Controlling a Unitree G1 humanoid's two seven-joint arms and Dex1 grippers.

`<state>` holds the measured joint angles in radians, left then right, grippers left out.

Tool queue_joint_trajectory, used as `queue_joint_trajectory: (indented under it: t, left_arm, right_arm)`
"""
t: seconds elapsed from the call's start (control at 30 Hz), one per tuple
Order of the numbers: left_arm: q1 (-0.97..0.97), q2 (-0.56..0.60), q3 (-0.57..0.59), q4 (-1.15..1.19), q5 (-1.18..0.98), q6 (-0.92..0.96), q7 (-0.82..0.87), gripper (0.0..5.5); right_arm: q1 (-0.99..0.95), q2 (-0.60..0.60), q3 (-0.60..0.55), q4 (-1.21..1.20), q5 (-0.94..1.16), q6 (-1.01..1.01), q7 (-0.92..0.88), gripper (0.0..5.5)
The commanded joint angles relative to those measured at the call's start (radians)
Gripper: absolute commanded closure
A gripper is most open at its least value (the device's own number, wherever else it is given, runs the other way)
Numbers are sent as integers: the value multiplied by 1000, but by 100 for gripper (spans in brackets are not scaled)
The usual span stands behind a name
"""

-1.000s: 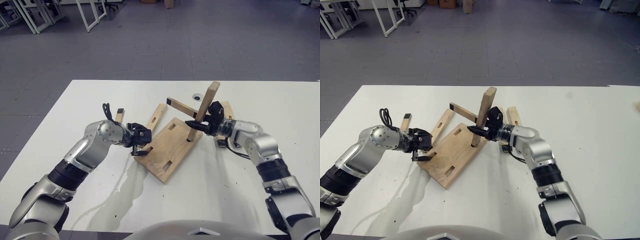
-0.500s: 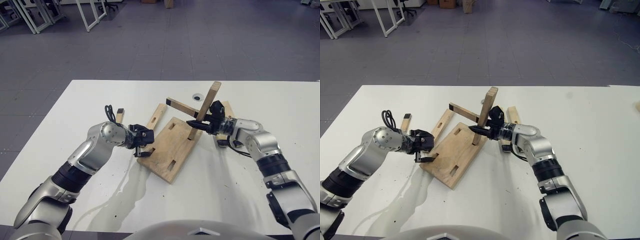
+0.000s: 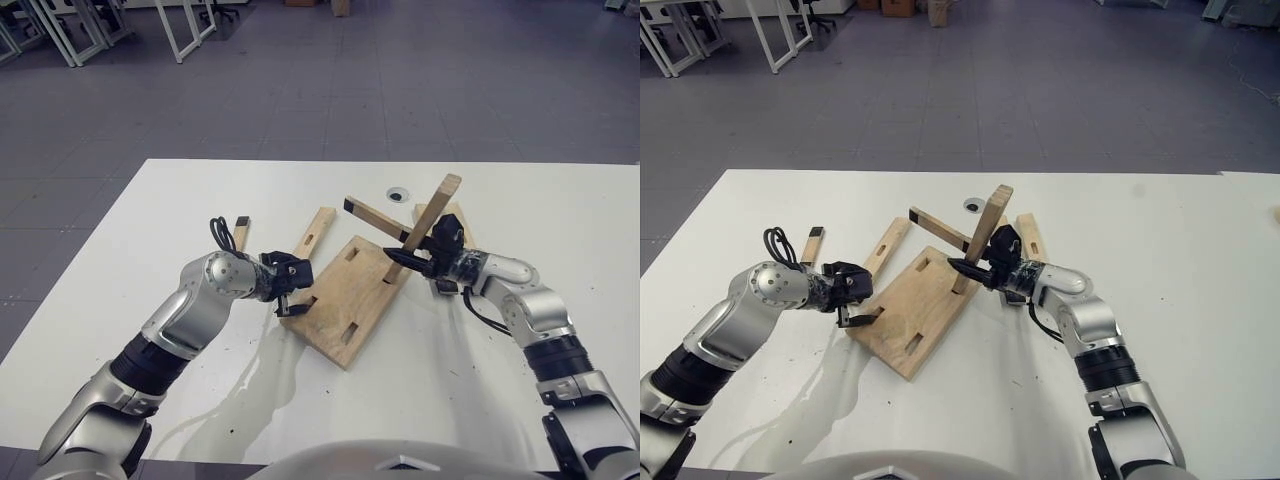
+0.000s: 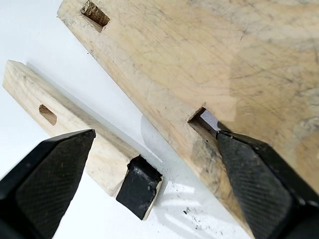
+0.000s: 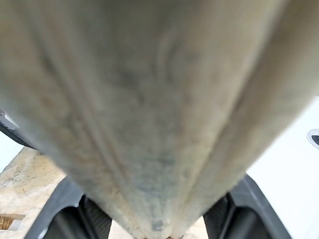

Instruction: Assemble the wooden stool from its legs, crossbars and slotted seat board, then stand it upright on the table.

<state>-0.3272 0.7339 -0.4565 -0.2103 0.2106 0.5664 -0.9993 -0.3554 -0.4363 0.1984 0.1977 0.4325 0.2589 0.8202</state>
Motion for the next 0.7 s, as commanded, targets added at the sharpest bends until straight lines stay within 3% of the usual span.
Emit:
queue_joint_trajectory:
  t: [0.03, 0.17, 0.33, 0.53, 0.6, 0.7]
  left_arm:
    - [56, 10, -35, 35, 2, 27, -16, 98]
    - [66, 5, -35, 28, 0, 40, -4, 98]
    - [81, -1, -34, 20, -4, 48, 8, 98]
    - [98, -8, -28, 3, -7, 68, 26, 98]
    - [102, -10, -27, -1, -8, 73, 31, 98]
    - [112, -16, -10, -18, -18, 107, 48, 98]
  right_arm:
    - [10, -19, -6, 76, -99, 40, -60, 347]
    - [-37, -27, -25, 6, -90, 57, -40, 239]
    - [-4, -47, -41, -113, -87, 121, -22, 149]
    - [67, -157, 3, -245, -77, 266, 89, 34]
    - [88, -202, 17, -264, -88, 308, 123, 3]
    - [99, -247, 1, -220, -190, 291, 39, 3]
